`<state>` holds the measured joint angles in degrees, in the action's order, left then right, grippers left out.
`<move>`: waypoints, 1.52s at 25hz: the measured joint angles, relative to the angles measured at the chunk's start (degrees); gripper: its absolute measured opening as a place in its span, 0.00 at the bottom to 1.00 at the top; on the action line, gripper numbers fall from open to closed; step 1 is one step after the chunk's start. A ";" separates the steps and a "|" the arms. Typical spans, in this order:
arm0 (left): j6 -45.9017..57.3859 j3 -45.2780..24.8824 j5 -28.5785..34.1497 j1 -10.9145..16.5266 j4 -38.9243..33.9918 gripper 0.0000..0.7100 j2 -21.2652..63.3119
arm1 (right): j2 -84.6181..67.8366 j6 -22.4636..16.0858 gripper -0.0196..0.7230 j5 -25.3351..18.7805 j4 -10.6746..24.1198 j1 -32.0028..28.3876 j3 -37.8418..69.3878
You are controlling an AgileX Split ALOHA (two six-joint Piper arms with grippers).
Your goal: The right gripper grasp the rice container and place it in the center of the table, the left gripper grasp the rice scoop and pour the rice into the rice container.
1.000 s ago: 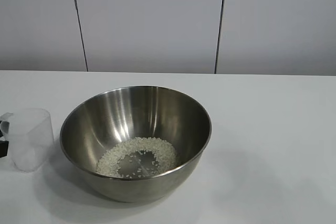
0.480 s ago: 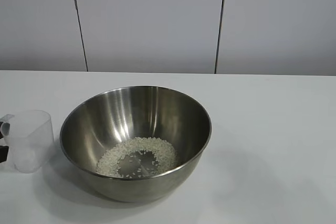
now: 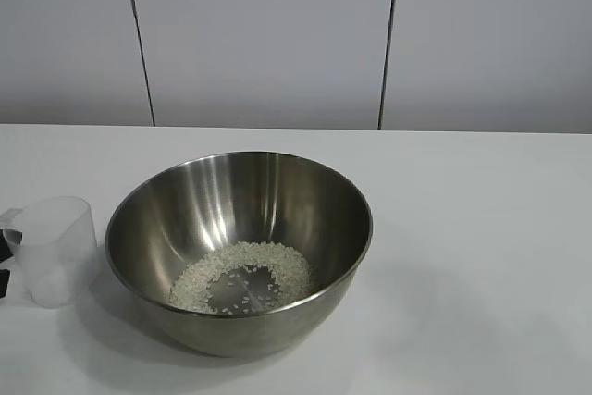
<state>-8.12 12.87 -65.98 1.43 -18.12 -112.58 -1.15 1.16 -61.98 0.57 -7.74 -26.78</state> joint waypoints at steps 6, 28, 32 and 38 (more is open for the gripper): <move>0.00 -3.82 0.00 0.00 1.11 0.37 0.80 | 0.00 0.00 0.45 0.00 0.00 0.00 0.00; 11.70 -1.27 0.36 9.27 12.02 0.37 13.67 | 0.00 0.00 0.45 0.00 0.00 0.00 0.00; 18.66 2.85 9.28 15.58 6.41 0.37 18.46 | 0.00 0.00 0.45 0.00 0.00 0.00 0.00; 27.86 10.80 27.56 23.41 -3.69 0.37 30.16 | 0.00 0.00 0.45 0.00 0.00 0.00 0.00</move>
<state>19.75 23.66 -38.42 24.84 -21.81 -82.42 -1.15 1.16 -61.98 0.57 -7.74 -26.78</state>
